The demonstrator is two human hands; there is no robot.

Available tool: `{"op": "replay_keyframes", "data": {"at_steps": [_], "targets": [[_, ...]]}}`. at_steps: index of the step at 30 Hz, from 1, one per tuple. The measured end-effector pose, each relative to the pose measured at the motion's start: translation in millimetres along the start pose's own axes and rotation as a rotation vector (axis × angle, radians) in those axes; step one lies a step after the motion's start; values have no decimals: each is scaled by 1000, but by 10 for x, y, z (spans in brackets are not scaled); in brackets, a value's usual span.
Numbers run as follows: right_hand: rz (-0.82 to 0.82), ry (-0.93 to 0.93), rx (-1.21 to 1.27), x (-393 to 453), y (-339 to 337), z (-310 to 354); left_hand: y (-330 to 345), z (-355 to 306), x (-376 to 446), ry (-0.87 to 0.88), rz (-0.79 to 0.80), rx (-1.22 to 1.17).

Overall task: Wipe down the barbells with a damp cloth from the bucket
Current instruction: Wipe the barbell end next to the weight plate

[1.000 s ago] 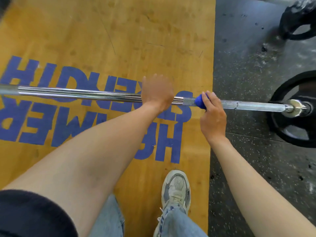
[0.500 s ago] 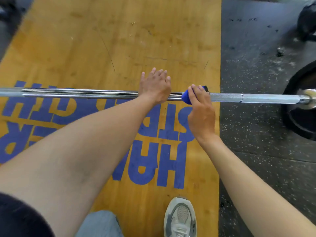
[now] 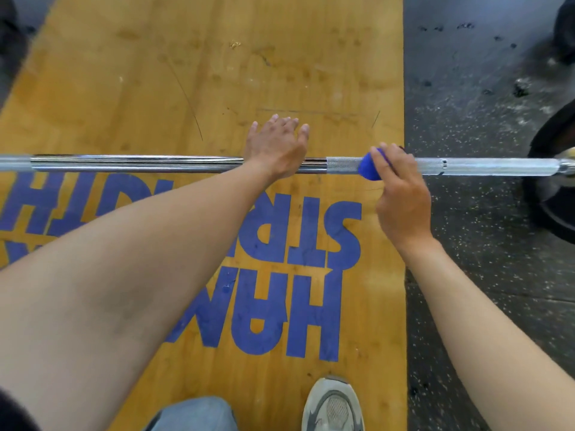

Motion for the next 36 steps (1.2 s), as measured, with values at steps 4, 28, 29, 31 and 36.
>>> {"op": "replay_keyframes", "data": {"at_steps": [4, 28, 29, 31, 36], "targets": [[-62, 269, 64, -55, 64, 127, 12, 4, -35, -7, 2, 3], [166, 218, -28, -799, -485, 188, 307, -208, -993, 15, -119, 159], [132, 312, -53, -832, -568, 54, 327, -211, -1046, 19, -130, 166], [116, 384, -79, -923, -605, 57, 374, -230, -1153, 30, -147, 173], [257, 76, -30, -1200, -583, 376, 492, -269, -1428, 36, -177, 185]]}}
Point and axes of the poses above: each hand's wrist, its own x-axis towards the middle knuckle, its own y-axis out of the palm, z = x × y, the point moved 4 cm from there along x, towards the middle knuckle, and after that the axes turned 10 degrees about y, right-handed, at the moved point
